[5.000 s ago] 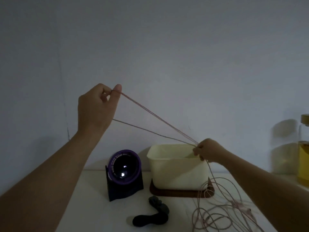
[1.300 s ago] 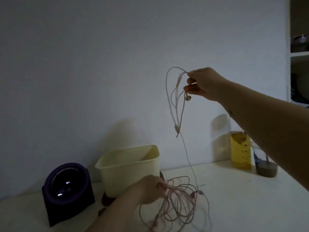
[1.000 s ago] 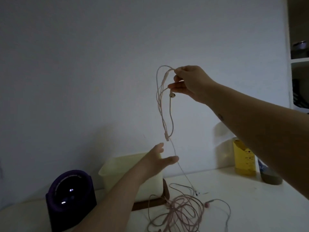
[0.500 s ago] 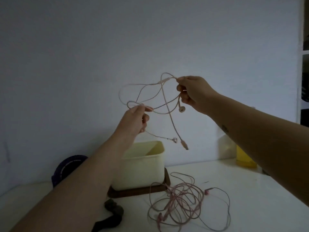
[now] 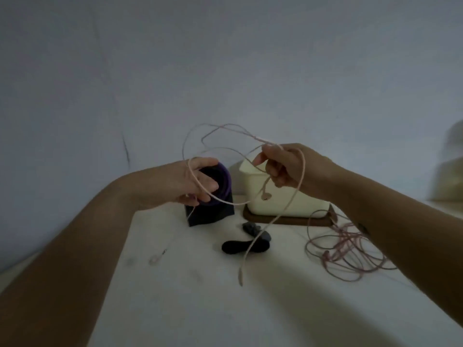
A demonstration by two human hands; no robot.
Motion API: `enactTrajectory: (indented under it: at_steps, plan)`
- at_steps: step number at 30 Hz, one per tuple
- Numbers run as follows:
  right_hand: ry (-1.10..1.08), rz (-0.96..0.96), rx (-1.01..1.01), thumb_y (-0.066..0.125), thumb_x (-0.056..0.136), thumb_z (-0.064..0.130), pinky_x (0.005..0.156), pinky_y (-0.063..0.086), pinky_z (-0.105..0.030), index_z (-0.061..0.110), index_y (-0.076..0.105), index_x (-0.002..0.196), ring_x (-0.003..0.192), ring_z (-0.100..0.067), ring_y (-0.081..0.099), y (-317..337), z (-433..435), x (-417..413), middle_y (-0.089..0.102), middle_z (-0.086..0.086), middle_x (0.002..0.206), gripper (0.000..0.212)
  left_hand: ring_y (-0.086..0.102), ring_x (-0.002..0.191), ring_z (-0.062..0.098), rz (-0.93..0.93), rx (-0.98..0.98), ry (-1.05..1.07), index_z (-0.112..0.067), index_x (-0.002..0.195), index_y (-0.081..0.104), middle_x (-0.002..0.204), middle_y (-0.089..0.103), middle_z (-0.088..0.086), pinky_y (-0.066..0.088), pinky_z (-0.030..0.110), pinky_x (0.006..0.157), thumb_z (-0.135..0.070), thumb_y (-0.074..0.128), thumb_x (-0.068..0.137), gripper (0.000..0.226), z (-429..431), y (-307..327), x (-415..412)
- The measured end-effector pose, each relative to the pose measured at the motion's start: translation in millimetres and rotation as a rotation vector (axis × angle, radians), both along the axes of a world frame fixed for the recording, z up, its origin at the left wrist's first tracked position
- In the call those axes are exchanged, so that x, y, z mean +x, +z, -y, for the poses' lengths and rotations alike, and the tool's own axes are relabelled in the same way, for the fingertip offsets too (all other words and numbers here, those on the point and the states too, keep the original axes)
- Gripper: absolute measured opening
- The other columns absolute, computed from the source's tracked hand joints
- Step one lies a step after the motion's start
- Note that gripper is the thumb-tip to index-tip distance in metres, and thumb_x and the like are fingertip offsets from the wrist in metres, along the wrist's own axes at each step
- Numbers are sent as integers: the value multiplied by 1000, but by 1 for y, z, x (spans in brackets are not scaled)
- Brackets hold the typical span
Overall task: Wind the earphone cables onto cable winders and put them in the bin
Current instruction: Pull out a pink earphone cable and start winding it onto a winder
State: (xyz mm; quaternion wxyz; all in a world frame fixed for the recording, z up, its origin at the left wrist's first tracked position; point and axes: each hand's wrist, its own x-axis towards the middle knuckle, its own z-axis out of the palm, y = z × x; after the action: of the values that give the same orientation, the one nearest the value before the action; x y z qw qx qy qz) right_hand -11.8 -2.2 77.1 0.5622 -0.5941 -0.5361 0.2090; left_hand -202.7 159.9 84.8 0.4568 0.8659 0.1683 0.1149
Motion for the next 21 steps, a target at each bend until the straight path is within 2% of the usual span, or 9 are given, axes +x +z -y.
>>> enactTrajectory:
  at_steps: [1, 3, 6, 10, 11, 13, 16, 18, 21]
  plan:
    - [43, 24, -36, 43, 100, 29, 53, 39, -21, 6, 65, 89, 52, -11, 44, -8, -5, -3, 49, 0, 61, 34, 68, 88, 5, -52, 41, -27, -39, 129, 45, 104, 70, -8, 55, 26, 80, -55, 90, 42, 99, -8, -6, -8]
    - [132, 35, -114, 48, 98, 24, 59, 47, -25, 9, 66, 85, 59, -14, 52, -24, -14, -11, 56, -5, 67, 26, 66, 96, 1, -93, 49, -95, -37, 130, 44, 113, 67, -10, 53, 30, 92, -41, 94, 48, 96, -20, -21, -21]
    - [172, 100, -214, 54, 95, 16, 74, 53, -33, 12, 65, 82, 72, -20, 60, -43, -23, -17, 62, -9, 79, 18, 65, 107, 16, 7, -262, -187, -35, 132, 44, 122, 66, 1, 55, 24, 79, -26, 93, 55, 92, -33, -38, -30]
    - [158, 169, -212, 64, 89, 7, 86, 52, -40, 14, 66, 86, 87, -29, 69, -63, -33, -19, 65, -7, 84, 8, 65, 110, 27, 169, -577, -216, -29, 131, 53, 118, 68, 6, 57, 37, 85, -32, 90, 58, 82, -30, -53, -23]
    - [115, 216, -185, 65, 86, 3, 85, 52, -36, 19, 64, 89, 85, -25, 69, -65, -33, -18, 65, -5, 86, 16, 68, 101, 25, 223, -613, -187, -27, 128, 57, 107, 70, 5, 57, 38, 86, -31, 84, 66, 68, -27, -55, -17]
    - [8, 305, -141, 67, 83, 1, 80, 52, -23, 32, 54, 105, 80, -14, 66, -67, -27, -16, 54, -3, 107, 40, 68, 78, 16, 330, -634, -76, -23, 118, 63, 84, 66, -1, 59, 36, 81, -29, 69, 83, 36, -18, -54, -3]
    - [-76, 353, -264, 73, 81, 9, 80, 52, -16, 36, 25, 142, 95, -8, 65, -78, -7, 2, 27, 6, 133, 82, 58, 58, 10, 453, -727, 53, -18, 107, 67, 72, 59, -2, 60, 33, 70, -28, 57, 83, 28, -12, -50, 15]
    - [-85, 427, -493, 74, 81, 22, 88, 51, -21, 35, 18, 147, 111, -9, 57, -93, 11, 19, 26, 7, 141, 88, 54, 55, 10, 505, -771, 101, -17, 105, 68, 72, 58, -1, 59, 32, 66, -25, 53, 92, 22, -11, -48, 23]
    - [-170, 708, -829, 66, 85, 39, 105, 38, -30, 34, 21, 147, 128, -14, 42, -114, 37, 45, 31, 5, 149, 77, 55, 59, 9, 529, -749, 115, -18, 101, 69, 72, 59, -2, 60, 32, 71, -23, 44, 99, 25, -8, -46, 37]
